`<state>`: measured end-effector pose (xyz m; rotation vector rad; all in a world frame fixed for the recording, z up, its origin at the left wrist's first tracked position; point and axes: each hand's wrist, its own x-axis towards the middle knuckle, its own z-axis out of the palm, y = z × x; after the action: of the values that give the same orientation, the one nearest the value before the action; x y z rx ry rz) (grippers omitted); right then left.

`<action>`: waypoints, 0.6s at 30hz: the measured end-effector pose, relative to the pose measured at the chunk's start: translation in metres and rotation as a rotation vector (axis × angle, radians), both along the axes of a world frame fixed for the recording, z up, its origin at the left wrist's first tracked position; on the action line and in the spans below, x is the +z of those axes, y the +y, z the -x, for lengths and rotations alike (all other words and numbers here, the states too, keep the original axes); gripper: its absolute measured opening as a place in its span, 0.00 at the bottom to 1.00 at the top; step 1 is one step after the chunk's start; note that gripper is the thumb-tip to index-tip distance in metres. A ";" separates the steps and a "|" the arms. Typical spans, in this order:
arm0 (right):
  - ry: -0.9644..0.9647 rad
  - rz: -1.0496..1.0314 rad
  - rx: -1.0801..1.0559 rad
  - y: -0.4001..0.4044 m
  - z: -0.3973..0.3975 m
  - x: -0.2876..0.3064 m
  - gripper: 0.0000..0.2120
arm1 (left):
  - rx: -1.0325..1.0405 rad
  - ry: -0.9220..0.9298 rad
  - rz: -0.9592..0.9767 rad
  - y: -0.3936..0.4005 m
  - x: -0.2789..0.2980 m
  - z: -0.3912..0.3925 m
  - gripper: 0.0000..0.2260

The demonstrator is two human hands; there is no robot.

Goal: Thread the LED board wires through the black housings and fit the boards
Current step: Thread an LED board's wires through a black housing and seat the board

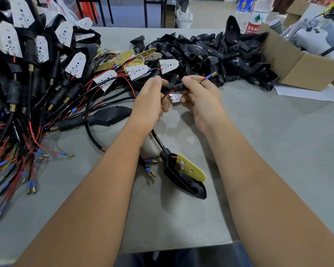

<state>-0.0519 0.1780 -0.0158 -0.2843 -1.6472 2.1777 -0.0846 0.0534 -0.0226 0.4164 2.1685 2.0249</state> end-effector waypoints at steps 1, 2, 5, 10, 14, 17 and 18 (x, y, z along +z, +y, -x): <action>-0.008 -0.023 0.008 0.000 0.001 -0.001 0.05 | -0.010 -0.028 -0.019 0.000 0.000 0.000 0.18; -0.014 -0.064 0.022 0.000 0.001 -0.002 0.05 | -0.021 -0.046 -0.032 0.000 0.000 -0.001 0.20; -0.025 -0.247 0.063 -0.001 0.001 -0.006 0.08 | -0.070 -0.056 -0.042 -0.001 0.000 -0.002 0.24; -0.028 -0.261 0.053 -0.001 0.002 -0.007 0.12 | -0.079 -0.073 -0.050 0.001 0.001 -0.001 0.19; -0.037 -0.158 -0.024 0.001 0.005 -0.008 0.14 | -0.067 -0.076 -0.031 0.004 0.003 -0.003 0.09; -0.041 -0.056 -0.084 0.005 0.007 -0.008 0.14 | -0.064 -0.098 -0.021 0.004 0.004 -0.003 0.07; -0.042 -0.035 -0.101 0.006 0.007 -0.008 0.14 | -0.064 -0.099 -0.008 0.004 0.005 -0.002 0.06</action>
<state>-0.0591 0.1838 -0.0237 -0.3966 -1.6550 2.0798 -0.0821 0.0573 -0.0179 0.3725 2.0632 1.9775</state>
